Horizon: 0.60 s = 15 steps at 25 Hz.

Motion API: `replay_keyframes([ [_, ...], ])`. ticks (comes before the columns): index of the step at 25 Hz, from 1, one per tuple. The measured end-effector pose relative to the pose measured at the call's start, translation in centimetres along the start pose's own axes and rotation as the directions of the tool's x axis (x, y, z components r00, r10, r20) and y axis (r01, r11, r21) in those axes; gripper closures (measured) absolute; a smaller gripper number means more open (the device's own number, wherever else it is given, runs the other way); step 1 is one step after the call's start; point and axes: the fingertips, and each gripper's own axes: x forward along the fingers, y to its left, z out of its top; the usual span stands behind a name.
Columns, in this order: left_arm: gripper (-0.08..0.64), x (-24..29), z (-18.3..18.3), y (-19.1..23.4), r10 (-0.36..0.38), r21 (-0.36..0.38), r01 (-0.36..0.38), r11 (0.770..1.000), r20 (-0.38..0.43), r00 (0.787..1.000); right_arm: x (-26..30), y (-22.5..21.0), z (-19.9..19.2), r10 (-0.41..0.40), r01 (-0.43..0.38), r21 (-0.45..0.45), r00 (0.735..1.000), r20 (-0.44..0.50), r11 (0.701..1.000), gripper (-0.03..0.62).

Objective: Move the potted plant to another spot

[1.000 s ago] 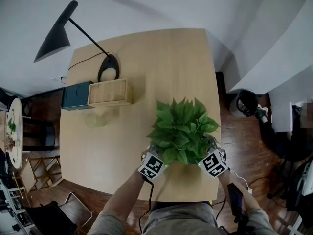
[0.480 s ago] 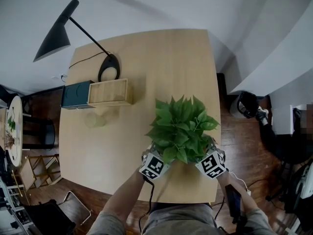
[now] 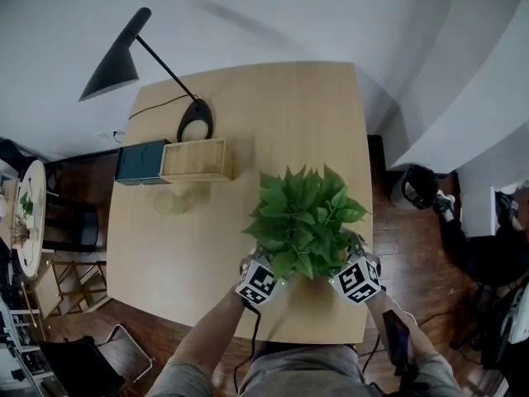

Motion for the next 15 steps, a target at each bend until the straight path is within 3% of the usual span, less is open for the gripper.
replay_keyframes([
  [4, 0.224, -1.3, 2.1, -0.2, -0.005, -0.017, 0.005, 1.000, 0.018, 1.000, -0.9, 0.2, 1.8, 0.006, -0.006, -0.020, 1.000, 0.016, 1.000, 0.278],
  [15, 0.225, -6.8, 6.3, 2.4, 0.087, -0.001, -0.087, 0.996, 0.065, 0.994, -2.0, 1.0, 9.1, 0.022, -0.013, -0.101, 0.996, 0.089, 0.995, 0.281],
])
